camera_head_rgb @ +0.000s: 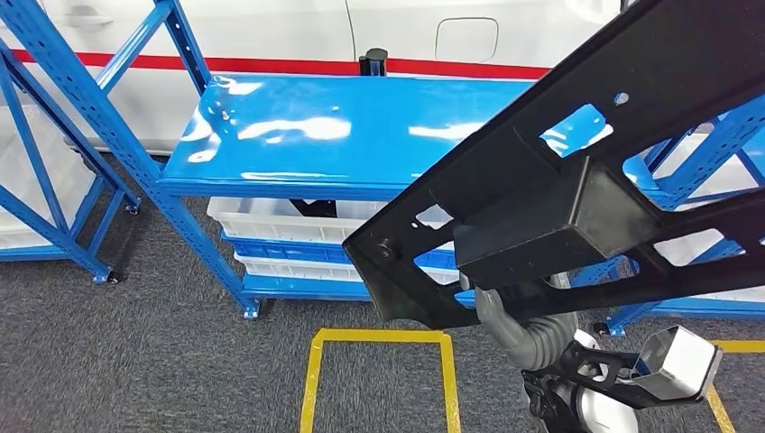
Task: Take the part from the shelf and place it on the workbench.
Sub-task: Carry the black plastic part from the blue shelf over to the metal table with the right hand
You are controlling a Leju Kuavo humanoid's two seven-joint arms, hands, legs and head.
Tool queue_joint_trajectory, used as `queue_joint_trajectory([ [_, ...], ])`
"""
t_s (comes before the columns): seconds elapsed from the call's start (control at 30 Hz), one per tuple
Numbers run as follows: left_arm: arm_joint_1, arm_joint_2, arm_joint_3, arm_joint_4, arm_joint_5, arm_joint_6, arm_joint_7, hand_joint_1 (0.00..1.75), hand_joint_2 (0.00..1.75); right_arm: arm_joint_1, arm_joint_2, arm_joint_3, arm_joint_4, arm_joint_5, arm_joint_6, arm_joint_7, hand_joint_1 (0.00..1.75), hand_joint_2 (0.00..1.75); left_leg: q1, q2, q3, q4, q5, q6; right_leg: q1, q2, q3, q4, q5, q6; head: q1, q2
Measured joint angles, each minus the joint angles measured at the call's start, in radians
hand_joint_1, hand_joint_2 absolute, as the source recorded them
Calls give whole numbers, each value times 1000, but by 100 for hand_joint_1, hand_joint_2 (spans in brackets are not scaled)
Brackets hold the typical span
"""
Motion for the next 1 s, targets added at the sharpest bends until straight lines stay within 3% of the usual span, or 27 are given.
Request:
queue_joint_trajectory([
  [0.07, 0, 0, 0, 0, 0, 0, 0, 0, 175, 1, 2, -1, 0, 2, 0, -1, 175, 175, 7, 0, 27, 33, 32, -8, -2, -1, -35, 13, 18, 7, 0, 0],
  [0.13, -2, 0, 0, 0, 0, 0, 0, 0, 175, 3, 4, -1, 0, 3, 0, -2, 175, 175, 16, 0, 114, -62, 77, -15, -5, -1, -68, 32, 29, 18, -1, 0],
  [0.2, -5, -1, 0, -1, 0, 0, -1, 0, 175, 4, 5, -4, -3, 4, 0, -3, 175, 175, 17, -4, 203, -192, 62, -16, -3, -3, -93, 50, 38, 32, -1, 0],
  [0.27, -7, -2, 0, -1, 0, 0, -1, 0, 175, 4, 6, -6, -6, 4, 0, -4, 175, 175, 9, -10, 227, -248, 43, -5, -1, -5, -109, 56, 53, 49, 0, 0],
  [0.33, -6, -3, 0, 0, 0, 0, -1, 0, 175, 6, 6, -9, -6, 4, 0, -4, 175, 175, 7, -7, 211, -251, 58, 19, -3, -4, -124, 62, 52, 61, 0, 0],
  [0.37, -5, -3, 0, 0, 0, 0, -1, 0, 175, 7, 6, -11, -6, 5, 0, -5, 175, 175, 6, -4, 201, -253, 68, 32, -4, -3, -136, 82, 30, 59, 2, 0],
  [0.43, -5, -3, 1, 1, 0, 1, -1, 0, 175, 9, 6, -15, -6, 7, 0, -5, 175, 175, 4, 1, 176, -254, 89, 53, -5, 1, -171, 179, -52, 45, 5, 0],
  [0.5, -5, -3, 1, 1, 0, 0, -2, 0, 175, 11, 6, -17, -6, 12, 0, -6, 175, 175, 0, 3, 149, -254, 108, 59, -4, 4, -194, 302, -114, 41, 7, 0],
  [0.53, -5, -3, 1, 1, 0, 0, -4, 0, 175, 13, 6, -18, -6, 15, -1, -7, 175, 175, -1, 4, 136, -254, 117, 58, -4, 5, -191, 336, -114, 48, 7, 0],
  [0.57, -4, -3, 1, 1, -1, -1, -10, 0, 175, 16, 6, -18, -6, 18, -1, -8, 175, 175, -2, 5, 124, -253, 125, 57, -4, 5, -173, 338, -96, 58, 7, 0],
  [0.63, -4, -3, 1, 1, -5, -6, -31, 0, 175, 19, 5, -19, -6, 21, -1, -10, 175, 175, -3, 11, 105, -253, 140, 53, -3, -6, -93, 248, -45, 74, 8, 0],
  [0.7, -1, -5, 0, 1, -8, -11, -47, 0, 175, 18, 5, -21, -6, 23, 1, -12, 175, 175, -7, 20, 98, -251, 152, 46, 7, -35, 12, 93, -44, 68, 9, 0],
  [0.73, 1, -5, 0, 1, -9, -13, -50, 0, 175, 17, 5, -21, -6, 24, 3, -14, 175, 175, -9, 26, 97, -251, 158, 40, 12, -44, 44, 39, -55, 61, 9, 0],
  [0.8, 4, -6, 0, 1, -9, -13, -52, 0, 175, 19, 5, -22, -6, 24, 7, -16, 175, 175, -9, 44, 96, -251, 167, 30, 16, -32, 55, 1, -65, 47, 8, 0],
  [0.87, 3, -5, 0, 1, -9, -14, -51, 0, 175, 21, 5, -23, -6, 24, 9, -17, 175, 175, -5, 42, 87, -231, 143, 20, 6, -14, 47, 0, -54, 29, 7, 0],
  [0.93, 3, -4, 0, 1, -8, -14, -50, 0, 175, 22, 6, -23, -6, 25, 10, -17, 175, 175, -1, 20, 56, -140, 65, 11, -1, -1, 40, 0, -40, 9, 4, 0],
  [1.0, 3, -4, 0, 1, -8, -15, -49, 0, 175, 23, 7, -23, -5, 25, 11, -18, 175, 175, -1, 6, 17, -10, -4, 5, 1, 12, 27, 3, -30, 0, 2, 0],
])
